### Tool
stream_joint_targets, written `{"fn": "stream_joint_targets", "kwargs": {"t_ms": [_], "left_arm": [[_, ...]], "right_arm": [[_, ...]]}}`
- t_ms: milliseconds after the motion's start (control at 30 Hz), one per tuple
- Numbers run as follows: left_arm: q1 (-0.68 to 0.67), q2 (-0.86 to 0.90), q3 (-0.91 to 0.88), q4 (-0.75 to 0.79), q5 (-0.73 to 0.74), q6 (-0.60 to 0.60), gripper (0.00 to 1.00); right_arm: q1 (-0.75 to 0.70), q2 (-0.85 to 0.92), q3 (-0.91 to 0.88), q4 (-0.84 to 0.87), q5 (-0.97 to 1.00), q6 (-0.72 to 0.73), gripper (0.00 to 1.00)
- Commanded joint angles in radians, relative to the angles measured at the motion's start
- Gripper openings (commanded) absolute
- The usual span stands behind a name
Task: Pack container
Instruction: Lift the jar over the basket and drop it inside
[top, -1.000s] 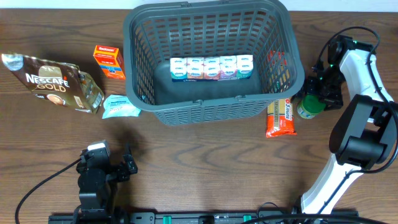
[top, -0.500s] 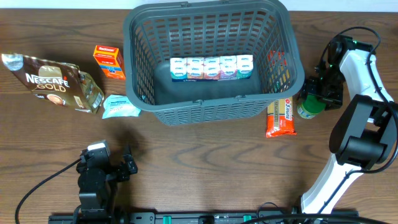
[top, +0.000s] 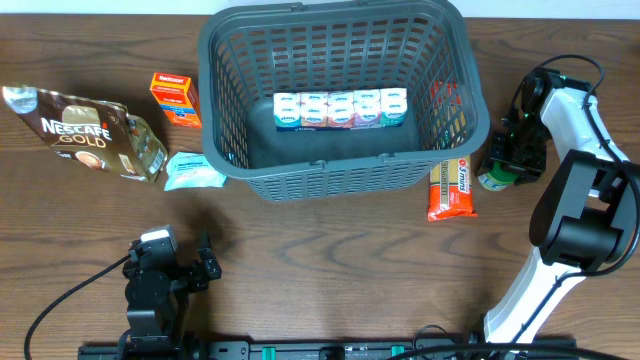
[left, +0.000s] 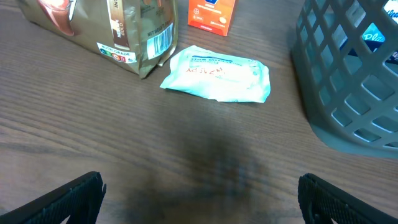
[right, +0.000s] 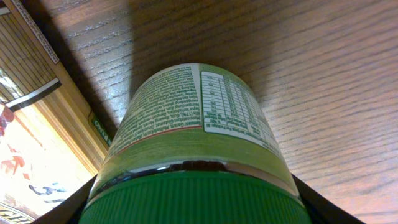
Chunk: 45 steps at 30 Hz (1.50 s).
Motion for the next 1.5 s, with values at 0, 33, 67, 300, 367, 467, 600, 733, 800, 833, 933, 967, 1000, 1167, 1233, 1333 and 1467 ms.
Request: {"fn": "stream_joint_targets", "kwargs": {"t_ms": [0,33,67,300,367,467,600,733,800,833,933,967,1000,1167,1233,1333,1467], "left_arm": [[0.005,-0.006,-0.013,0.001,-0.001,0.017,0.98],[0.005,-0.006,-0.013,0.002,-0.001,0.017,0.99],[0.005,-0.006,-0.013,0.001,-0.001,0.017,0.98],[0.005,-0.006,-0.013,0.002,-0.002,0.017,0.99],[0.005,-0.006,-0.013,0.002,-0.001,0.017,0.98],[0.005,-0.006,-0.013,0.001,-0.001,0.017,0.99],[0.005,-0.006,-0.013,0.002,-0.001,0.017,0.98],[0.005,-0.006,-0.013,0.002,-0.001,0.017,0.99],[0.005,-0.006,-0.013,0.002,-0.001,0.017,0.99],[0.005,-0.006,-0.013,0.002,-0.001,0.017,0.99],[0.005,-0.006,-0.013,0.001,-0.001,0.017,0.99],[0.005,-0.006,-0.013,0.001,-0.001,0.017,0.98],[0.005,-0.006,-0.013,0.002,-0.001,0.017,0.99],[0.005,-0.006,-0.013,0.002,-0.001,0.017,0.99],[0.005,-0.006,-0.013,0.002,-0.001,0.017,0.99],[0.005,-0.006,-0.013,0.001,-0.002,0.017,0.99],[0.005,-0.006,-0.013,0.001,-0.001,0.017,0.99]], "right_arm": [[0.008,0.002,-0.005,0.012,0.000,0.008,0.54],[0.008,0.002,-0.005,0.014,0.000,0.007,0.51],[0.008,0.002,-0.005,0.014,0.000,0.007,0.50],[0.008,0.002,-0.005,0.021,0.000,0.007,0.43],[0.008,0.002,-0.002,0.021,0.000,0.007,0.42],[0.008,0.002,0.029,0.021,0.000,0.008,0.42],[0.008,0.002,0.110,-0.001,-0.001,0.015,0.41],[0.008,0.002,0.262,-0.064,-0.001,0.015,0.41],[0.008,0.002,0.355,-0.098,-0.001,0.015,0.41],[0.008,0.002,0.402,-0.113,0.000,0.015,0.41],[0.009,0.000,0.578,-0.164,-0.001,0.014,0.42],[0.009,-0.002,0.636,-0.180,-0.001,0.014,0.42],[0.010,-0.004,0.705,-0.200,-0.001,0.014,0.42],[0.027,-0.032,1.009,-0.250,-0.099,-0.010,0.42],[0.045,-0.051,1.099,-0.249,-0.163,-0.023,0.42],[0.094,-0.079,1.204,-0.249,-0.232,-0.059,0.42],[0.196,-0.119,1.250,-0.234,-0.290,-0.125,0.42]]}}
